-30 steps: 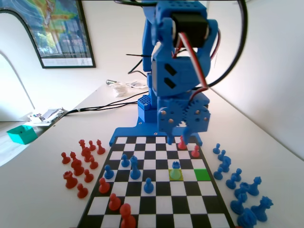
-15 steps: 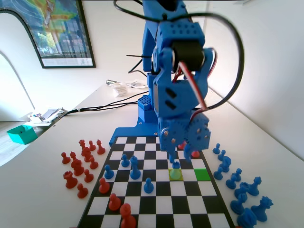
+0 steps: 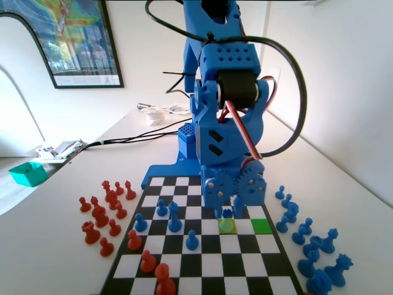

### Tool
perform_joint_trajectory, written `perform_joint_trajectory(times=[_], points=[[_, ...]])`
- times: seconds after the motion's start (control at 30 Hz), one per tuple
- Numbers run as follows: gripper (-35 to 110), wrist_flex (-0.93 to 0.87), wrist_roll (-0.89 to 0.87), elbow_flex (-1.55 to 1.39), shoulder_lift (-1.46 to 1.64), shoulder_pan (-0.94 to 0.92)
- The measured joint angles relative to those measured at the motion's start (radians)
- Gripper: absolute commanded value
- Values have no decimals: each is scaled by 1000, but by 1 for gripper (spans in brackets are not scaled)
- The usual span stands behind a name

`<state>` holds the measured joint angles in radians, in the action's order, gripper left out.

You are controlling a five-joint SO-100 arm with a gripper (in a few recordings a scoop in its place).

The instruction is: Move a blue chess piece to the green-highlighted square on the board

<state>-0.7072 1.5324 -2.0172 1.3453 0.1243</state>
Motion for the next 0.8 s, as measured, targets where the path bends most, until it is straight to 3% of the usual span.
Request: perform_joint_trajectory(times=[0.4, 0.8], points=[[12, 51, -2, -14, -34, 0], [1, 106, 32, -34, -40, 0]])
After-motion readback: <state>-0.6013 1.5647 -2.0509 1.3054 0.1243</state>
